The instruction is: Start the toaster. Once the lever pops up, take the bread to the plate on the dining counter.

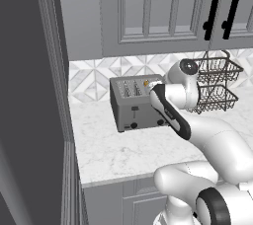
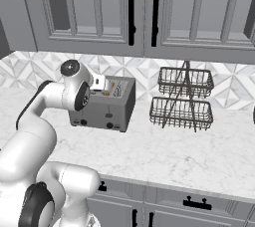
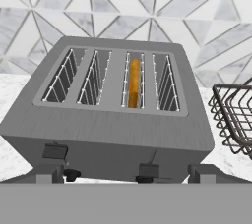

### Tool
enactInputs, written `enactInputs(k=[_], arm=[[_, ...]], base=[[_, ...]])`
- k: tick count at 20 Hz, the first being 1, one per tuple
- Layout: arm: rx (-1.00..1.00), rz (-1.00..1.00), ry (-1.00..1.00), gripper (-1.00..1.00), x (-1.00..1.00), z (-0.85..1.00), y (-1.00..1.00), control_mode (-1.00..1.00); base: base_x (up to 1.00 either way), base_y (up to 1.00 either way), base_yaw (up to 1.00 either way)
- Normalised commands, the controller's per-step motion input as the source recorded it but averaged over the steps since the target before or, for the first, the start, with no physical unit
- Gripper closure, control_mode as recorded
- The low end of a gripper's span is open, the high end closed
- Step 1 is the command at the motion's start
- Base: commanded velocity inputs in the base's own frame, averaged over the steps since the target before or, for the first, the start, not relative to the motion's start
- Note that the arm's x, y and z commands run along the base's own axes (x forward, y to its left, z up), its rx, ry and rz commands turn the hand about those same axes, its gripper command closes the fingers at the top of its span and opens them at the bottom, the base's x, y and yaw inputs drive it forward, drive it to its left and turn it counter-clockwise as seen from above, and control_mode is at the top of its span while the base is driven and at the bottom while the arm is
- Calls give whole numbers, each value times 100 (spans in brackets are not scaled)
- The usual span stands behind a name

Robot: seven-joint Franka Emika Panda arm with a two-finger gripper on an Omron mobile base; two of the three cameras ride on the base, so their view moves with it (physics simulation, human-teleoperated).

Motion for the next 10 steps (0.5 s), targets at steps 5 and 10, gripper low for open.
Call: enactInputs(k=[5, 10], arm=[[0, 0, 0, -100, 0, 0, 0, -100], [0, 0, 0, -100, 0, 0, 0, -100]], base=[[0, 0, 0], [0, 0, 0]])
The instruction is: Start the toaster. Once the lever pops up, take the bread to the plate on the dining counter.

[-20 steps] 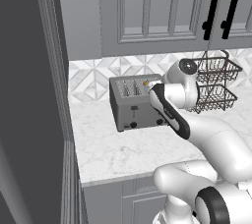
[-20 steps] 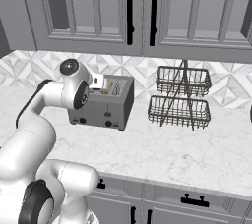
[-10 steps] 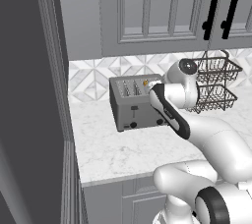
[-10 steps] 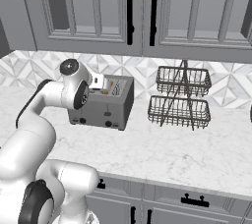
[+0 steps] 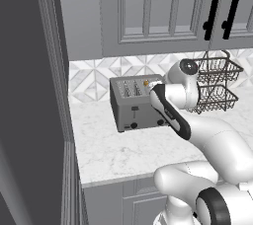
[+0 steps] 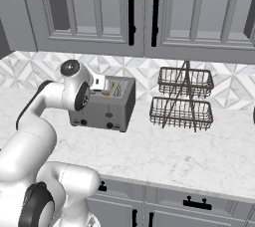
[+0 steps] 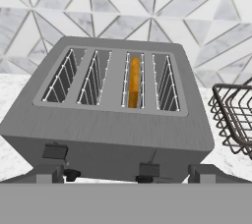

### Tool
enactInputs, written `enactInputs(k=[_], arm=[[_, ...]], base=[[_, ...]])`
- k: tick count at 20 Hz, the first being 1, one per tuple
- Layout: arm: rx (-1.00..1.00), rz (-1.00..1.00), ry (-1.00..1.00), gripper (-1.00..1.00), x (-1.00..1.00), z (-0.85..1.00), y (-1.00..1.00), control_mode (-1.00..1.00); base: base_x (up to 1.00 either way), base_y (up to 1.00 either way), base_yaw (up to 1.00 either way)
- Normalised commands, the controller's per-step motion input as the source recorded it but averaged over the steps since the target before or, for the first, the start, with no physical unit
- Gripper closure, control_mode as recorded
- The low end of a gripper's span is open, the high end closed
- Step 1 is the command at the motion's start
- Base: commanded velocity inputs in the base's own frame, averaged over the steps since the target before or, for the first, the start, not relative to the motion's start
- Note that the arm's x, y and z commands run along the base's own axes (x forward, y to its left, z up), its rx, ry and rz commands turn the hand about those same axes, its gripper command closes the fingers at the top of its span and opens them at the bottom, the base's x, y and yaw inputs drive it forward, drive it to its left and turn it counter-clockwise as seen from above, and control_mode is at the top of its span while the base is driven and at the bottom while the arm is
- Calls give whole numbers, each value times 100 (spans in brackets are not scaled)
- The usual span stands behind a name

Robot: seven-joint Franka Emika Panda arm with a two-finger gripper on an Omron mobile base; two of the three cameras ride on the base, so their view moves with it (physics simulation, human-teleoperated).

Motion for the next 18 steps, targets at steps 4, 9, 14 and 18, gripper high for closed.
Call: enactInputs(k=[4, 9, 14, 18], arm=[[0, 0, 0, -100, 0, 0, 0, -100], [0, 0, 0, -100, 0, 0, 0, -100], [0, 0, 0, -100, 0, 0, 0, -100], [0, 0, 0, -100, 0, 0, 0, -100]], base=[[0, 0, 0], [0, 0, 0], [0, 0, 0], [0, 0, 0]])
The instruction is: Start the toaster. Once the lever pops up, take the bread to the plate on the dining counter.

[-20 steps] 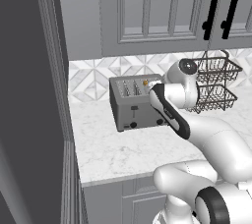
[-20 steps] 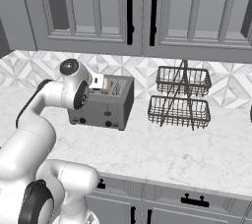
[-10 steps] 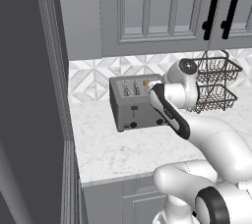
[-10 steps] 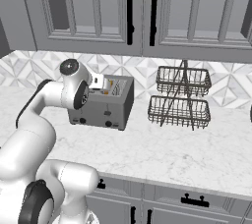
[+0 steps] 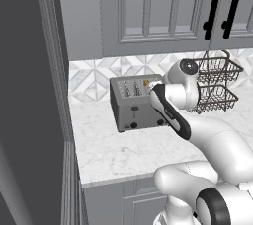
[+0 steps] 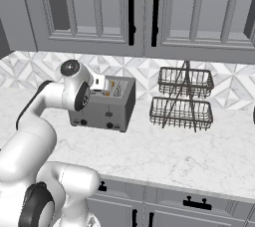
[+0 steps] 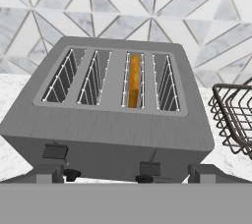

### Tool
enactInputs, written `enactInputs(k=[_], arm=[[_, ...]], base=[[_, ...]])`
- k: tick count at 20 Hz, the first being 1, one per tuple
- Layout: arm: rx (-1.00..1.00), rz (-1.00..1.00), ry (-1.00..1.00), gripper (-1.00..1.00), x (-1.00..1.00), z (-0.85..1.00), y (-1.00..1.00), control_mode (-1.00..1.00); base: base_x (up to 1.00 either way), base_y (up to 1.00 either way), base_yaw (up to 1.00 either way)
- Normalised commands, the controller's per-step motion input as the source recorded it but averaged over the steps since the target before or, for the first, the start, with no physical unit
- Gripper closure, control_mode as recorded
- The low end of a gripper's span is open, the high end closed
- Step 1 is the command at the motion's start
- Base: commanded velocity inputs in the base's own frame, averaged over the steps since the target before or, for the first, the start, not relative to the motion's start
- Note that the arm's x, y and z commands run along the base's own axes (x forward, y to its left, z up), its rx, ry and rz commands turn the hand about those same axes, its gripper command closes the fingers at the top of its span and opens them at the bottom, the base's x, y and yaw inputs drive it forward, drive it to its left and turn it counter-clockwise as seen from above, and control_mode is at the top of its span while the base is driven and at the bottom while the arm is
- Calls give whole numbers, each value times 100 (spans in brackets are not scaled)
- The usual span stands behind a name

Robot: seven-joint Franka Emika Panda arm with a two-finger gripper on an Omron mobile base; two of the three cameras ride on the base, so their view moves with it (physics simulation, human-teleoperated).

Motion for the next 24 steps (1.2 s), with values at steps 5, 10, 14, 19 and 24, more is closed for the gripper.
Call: enactInputs(k=[5, 10, 14, 19, 24], arm=[[0, 0, 0, -100, 0, 0, 0, -100], [0, 0, 0, -100, 0, 0, 0, -100], [0, 0, 0, -100, 0, 0, 0, -100], [0, 0, 0, -100, 0, 0, 0, -100], [0, 0, 0, -100, 0, 0, 0, -100]], base=[[0, 0, 0], [0, 0, 0], [0, 0, 0], [0, 0, 0], [0, 0, 0]])
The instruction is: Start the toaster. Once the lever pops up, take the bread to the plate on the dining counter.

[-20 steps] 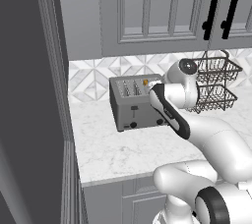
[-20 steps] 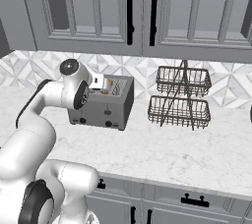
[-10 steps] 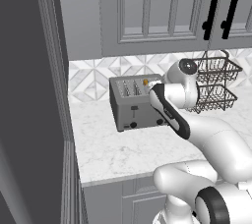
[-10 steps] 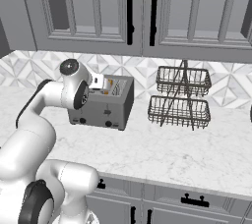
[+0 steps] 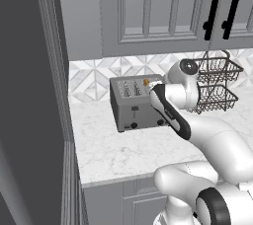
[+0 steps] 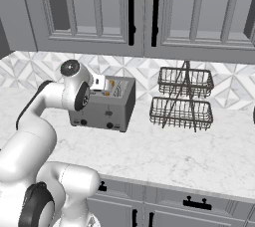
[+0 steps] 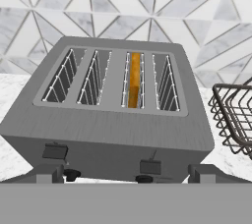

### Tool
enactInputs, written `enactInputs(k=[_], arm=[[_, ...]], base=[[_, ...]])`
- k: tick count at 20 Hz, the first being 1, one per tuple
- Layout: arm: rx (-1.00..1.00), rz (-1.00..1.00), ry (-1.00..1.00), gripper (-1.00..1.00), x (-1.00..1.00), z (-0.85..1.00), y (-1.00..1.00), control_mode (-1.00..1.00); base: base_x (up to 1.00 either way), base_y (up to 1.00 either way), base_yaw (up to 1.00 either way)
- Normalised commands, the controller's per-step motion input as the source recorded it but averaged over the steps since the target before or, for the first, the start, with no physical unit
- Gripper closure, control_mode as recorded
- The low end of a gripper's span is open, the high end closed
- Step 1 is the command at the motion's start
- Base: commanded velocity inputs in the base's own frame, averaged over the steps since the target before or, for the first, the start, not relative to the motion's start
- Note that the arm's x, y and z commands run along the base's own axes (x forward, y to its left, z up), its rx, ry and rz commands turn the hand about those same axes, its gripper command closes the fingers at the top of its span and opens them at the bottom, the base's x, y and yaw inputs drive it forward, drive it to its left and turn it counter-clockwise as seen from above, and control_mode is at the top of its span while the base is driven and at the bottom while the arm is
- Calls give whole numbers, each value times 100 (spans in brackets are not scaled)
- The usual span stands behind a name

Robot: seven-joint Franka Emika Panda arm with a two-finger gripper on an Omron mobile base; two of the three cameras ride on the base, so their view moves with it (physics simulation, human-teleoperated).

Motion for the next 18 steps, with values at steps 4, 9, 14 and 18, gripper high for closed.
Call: enactInputs(k=[4, 9, 14, 18], arm=[[0, 0, 0, -100, 0, 0, 0, -100], [0, 0, 0, -100, 0, 0, 0, -100], [0, 0, 0, -100, 0, 0, 0, -100], [0, 0, 0, -100, 0, 0, 0, -100]], base=[[0, 0, 0], [0, 0, 0], [0, 0, 0], [0, 0, 0]])
